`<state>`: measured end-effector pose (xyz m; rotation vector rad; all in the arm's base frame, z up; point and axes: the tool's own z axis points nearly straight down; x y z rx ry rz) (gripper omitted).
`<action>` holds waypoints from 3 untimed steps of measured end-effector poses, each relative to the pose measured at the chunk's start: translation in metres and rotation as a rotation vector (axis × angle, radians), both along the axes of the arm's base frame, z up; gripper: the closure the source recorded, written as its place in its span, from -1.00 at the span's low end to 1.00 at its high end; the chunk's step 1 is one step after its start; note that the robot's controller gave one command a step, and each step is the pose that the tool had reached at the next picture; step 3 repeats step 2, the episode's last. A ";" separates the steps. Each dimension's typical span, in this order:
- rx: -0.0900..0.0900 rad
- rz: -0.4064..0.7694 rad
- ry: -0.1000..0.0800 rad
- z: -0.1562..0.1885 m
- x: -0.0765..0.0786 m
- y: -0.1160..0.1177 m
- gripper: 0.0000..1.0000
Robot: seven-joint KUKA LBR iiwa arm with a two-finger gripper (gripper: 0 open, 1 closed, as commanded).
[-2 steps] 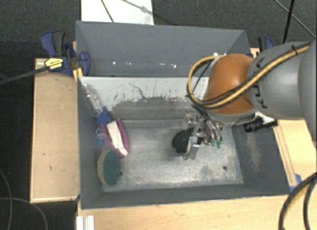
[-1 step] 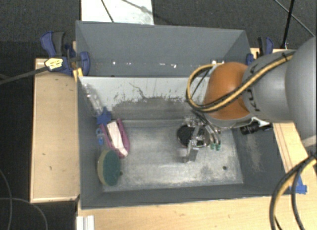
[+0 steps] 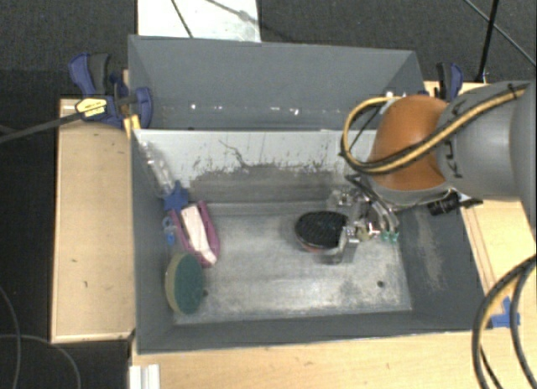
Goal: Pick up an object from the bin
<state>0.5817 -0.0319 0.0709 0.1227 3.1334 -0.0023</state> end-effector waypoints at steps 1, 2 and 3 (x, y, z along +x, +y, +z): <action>0.002 0.003 0.003 -0.001 -0.001 0.003 1.00; 0.003 -0.038 -0.004 0.142 -0.011 0.018 1.00; 0.003 -0.038 -0.004 0.142 -0.011 0.018 1.00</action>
Offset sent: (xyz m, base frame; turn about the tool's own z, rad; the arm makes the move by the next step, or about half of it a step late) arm 0.0000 0.0000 0.0000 0.0000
